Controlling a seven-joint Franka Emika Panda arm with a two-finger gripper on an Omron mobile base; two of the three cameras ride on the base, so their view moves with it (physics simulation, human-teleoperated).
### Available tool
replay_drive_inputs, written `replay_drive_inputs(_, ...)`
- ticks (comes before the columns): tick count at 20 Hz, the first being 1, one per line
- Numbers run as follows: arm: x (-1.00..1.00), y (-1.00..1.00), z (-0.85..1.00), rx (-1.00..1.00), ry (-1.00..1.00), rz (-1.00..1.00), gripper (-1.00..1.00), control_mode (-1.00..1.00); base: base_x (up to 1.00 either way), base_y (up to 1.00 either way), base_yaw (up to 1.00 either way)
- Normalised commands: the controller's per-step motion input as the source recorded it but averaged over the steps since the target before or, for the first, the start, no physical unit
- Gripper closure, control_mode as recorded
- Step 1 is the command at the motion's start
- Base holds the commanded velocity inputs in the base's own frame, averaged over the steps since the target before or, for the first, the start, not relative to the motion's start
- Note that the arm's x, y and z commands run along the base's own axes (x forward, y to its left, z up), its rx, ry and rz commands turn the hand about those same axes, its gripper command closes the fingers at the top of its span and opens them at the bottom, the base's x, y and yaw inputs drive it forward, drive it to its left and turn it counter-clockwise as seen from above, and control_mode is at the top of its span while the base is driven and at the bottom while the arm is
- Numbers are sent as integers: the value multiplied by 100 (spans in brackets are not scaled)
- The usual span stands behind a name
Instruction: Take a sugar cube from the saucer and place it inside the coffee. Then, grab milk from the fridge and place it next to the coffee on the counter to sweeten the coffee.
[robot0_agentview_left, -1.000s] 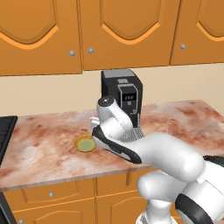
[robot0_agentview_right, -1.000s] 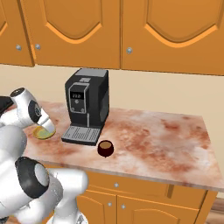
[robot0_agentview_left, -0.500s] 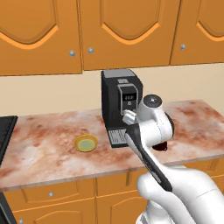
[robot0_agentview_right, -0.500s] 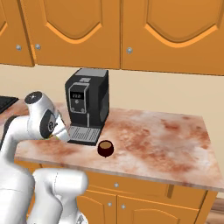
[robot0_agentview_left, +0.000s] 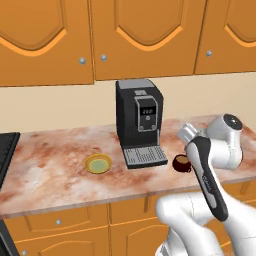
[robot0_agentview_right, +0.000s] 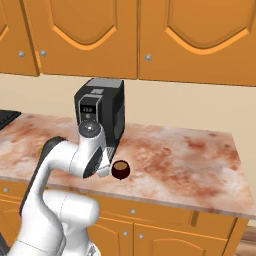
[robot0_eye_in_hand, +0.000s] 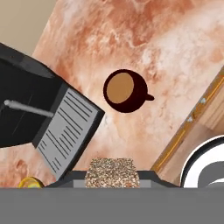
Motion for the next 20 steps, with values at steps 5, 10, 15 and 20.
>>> replay_drive_inputs(5,42,-53,-6,-1,15,0,100,-100,0,0,0)
replay_drive_inputs(10,46,-17,-1,-4,14,0,100,-100,0,0,0)
replay_drive_inputs(15,16,-11,-7,-10,21,6,100,-100,0,0,0)
replay_drive_inputs(20,0,0,-41,-9,6,4,100,-100,0,0,0)
